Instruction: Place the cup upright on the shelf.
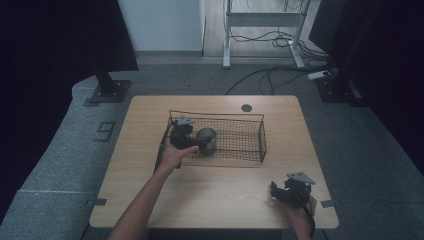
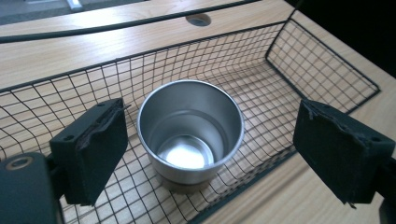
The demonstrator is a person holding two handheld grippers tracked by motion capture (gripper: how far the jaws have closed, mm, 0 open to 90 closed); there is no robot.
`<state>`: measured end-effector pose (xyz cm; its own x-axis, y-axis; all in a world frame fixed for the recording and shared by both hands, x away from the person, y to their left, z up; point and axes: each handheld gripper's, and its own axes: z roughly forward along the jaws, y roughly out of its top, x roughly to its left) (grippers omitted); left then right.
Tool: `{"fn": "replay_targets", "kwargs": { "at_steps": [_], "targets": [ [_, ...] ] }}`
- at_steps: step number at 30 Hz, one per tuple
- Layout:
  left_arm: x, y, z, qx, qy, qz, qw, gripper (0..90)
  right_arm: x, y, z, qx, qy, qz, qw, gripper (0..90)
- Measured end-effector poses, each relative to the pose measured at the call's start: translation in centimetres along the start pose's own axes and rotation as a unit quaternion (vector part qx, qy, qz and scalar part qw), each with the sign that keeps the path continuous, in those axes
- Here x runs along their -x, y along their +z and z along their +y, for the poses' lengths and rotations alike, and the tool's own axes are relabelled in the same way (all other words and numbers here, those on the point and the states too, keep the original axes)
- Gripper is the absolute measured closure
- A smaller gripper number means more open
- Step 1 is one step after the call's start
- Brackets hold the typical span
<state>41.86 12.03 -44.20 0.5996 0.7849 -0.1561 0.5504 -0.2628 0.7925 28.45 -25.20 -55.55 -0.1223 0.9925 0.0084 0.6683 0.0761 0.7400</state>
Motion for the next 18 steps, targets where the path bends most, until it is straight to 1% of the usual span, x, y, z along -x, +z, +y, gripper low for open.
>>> {"fn": "replay_targets", "kwargs": {
  "at_steps": [1, 2, 5, 6, 9, 10, 11, 13, 15, 18],
  "targets": [
    [0.2, -0.5, -0.5, 0.014, 0.014, -0.010, 0.9998, 13.6, 0.0, 0.0, 0.0, -0.001, -0.001, 0.000, 1.0000, 13.4],
    [0.4, -0.8, -0.7, 0.019, 0.021, -0.015, 0.9995, 14.5, 0.0, 0.0, 0.0, -0.001, -0.001, 0.000, 1.0000, 13.4],
    [0.7, -1.3, -1.3, 0.022, 0.027, -0.017, 0.9992, 14.4, 0.0, 0.0, 0.0, -0.001, 0.000, 0.000, 1.0000, 13.4],
    [0.7, -1.6, -1.9, 0.021, 0.029, -0.016, 0.9992, 14.0, 0.0, 0.0, 0.0, -0.001, 0.001, 0.000, 1.0000, 13.4],
    [0.6, -2.3, -2.8, 0.023, 0.027, -0.010, 0.9993, 13.8, 0.0, 0.0, 0.0, 0.000, 0.002, 0.000, 1.0000, 13.4],
    [0.6, -2.3, -2.8, 0.023, 0.027, -0.010, 0.9993, 13.9, 0.0, 0.0, 0.0, 0.000, 0.002, 0.000, 1.0000, 13.4],
    [0.5, -2.7, -3.4, 0.026, 0.025, -0.006, 0.9993, 13.9, 0.0, 0.0, 0.0, 0.000, 0.002, 0.000, 1.0000, 13.4],
    [0.4, -3.0, -3.7, 0.027, 0.024, -0.004, 0.9993, 14.0, 0.0, 0.0, 0.0, -0.001, 0.001, 0.000, 1.0000, 13.4],
    [0.4, -3.5, -4.2, 0.031, 0.019, -0.004, 0.9993, 14.3, 0.0, 0.0, 0.0, -0.001, 0.001, 0.000, 1.0000, 13.4],
    [0.7, -4.5, -5.1, 0.044, 0.020, -0.002, 0.9988, 14.6, 0.0, 0.0, 0.0, -0.001, 0.001, 0.000, 1.0000, 13.4]
  ]
}}
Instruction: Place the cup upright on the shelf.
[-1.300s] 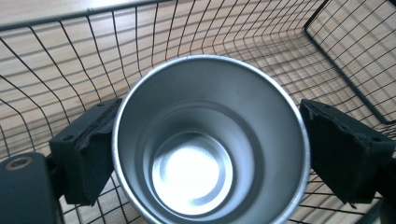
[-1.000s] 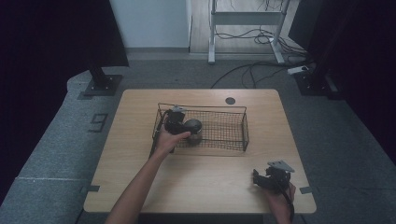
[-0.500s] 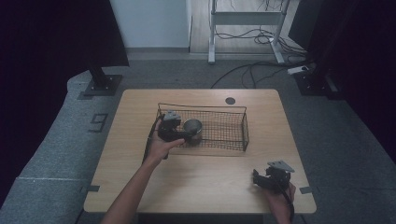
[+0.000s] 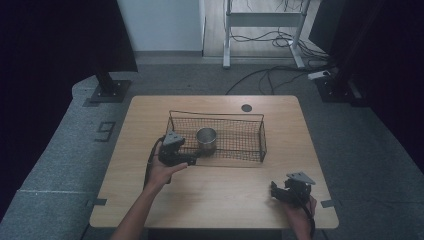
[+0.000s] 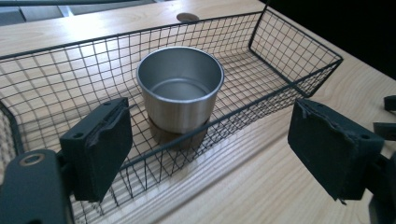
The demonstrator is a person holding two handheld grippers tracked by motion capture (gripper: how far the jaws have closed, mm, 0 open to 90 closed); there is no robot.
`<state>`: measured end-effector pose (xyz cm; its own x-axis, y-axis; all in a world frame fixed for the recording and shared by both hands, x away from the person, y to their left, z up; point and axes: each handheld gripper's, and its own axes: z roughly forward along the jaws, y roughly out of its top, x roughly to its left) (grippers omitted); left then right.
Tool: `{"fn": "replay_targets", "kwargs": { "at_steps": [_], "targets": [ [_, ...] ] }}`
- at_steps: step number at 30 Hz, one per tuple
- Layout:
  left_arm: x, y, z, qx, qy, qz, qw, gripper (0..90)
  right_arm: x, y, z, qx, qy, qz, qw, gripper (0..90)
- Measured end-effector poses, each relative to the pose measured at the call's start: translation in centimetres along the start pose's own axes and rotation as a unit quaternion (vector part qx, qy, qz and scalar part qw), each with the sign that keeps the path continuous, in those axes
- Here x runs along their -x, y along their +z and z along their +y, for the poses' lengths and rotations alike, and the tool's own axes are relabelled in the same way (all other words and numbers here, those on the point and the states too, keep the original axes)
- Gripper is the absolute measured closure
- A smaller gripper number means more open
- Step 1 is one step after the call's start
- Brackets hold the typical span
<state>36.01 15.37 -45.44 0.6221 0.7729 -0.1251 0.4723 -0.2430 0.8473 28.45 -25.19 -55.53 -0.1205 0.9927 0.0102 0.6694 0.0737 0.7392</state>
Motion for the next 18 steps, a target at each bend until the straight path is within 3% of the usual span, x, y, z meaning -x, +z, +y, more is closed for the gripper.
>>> {"fn": "replay_targets", "kwargs": {
  "at_steps": [4, 9, 18],
  "targets": [
    [0.9, -1.3, -1.3, 0.003, 0.007, -0.007, 1.0000, 14.6, 0.0, 0.0, 0.0, 0.000, 0.000, 0.000, 1.0000, 13.4],
    [1.5, -1.7, -2.5, -0.004, 0.005, -0.008, 0.9999, 14.7, 0.0, 0.0, 0.0, 0.000, 0.000, 0.000, 1.0000, 13.4],
    [1.8, -2.1, -6.2, -0.020, -0.013, -0.011, 0.9996, 14.9, 0.0, 0.0, 0.0, 0.000, 0.000, 0.000, 1.0000, 13.4]
  ]
}}
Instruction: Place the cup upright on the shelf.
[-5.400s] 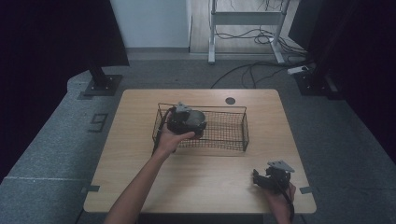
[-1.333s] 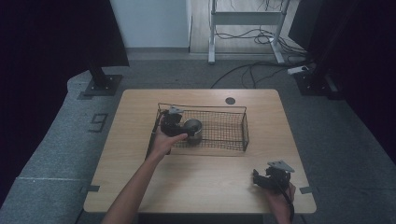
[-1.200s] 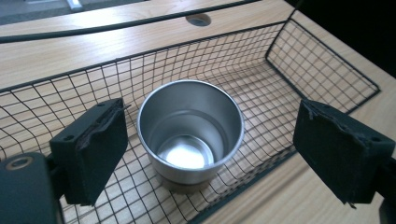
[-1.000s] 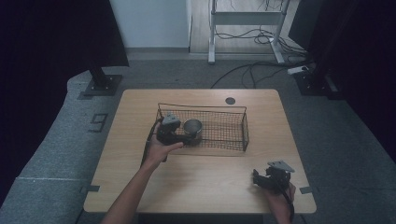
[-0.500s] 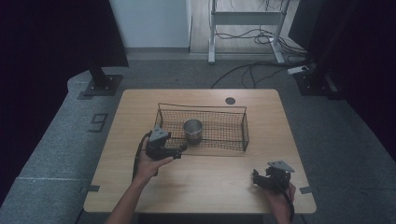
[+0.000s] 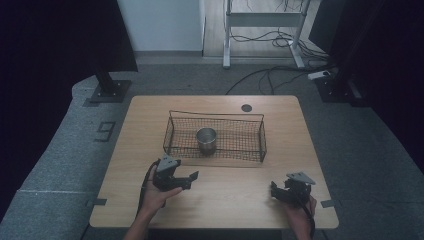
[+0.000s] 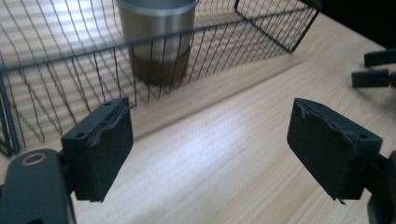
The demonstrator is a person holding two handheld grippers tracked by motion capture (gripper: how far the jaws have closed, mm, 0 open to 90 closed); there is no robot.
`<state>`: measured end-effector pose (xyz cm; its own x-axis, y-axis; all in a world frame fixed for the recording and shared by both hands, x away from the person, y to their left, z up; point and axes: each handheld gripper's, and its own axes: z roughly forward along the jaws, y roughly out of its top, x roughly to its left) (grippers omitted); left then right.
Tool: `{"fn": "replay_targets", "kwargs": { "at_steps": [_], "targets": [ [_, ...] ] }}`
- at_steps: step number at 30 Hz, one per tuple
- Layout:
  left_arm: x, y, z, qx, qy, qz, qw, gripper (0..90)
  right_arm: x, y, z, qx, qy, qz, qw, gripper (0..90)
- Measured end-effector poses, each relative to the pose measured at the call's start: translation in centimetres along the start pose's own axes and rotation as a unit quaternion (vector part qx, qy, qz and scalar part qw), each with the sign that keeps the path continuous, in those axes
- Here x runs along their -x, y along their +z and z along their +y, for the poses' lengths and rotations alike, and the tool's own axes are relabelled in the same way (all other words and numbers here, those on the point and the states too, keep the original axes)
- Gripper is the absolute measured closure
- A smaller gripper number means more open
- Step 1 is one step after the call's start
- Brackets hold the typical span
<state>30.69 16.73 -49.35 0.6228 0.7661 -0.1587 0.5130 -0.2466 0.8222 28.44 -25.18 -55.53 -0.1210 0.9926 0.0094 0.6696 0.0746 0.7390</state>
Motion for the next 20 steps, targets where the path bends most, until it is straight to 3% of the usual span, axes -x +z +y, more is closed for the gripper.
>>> {"fn": "replay_targets", "kwargs": {
  "at_steps": [20],
  "targets": [
    [-0.4, 0.1, -2.1, -0.022, -0.015, -0.010, 0.9996, 16.1, 0.0, 0.0, 0.0, 0.000, -0.001, 0.000, 1.0000, 13.6]
  ]
}}
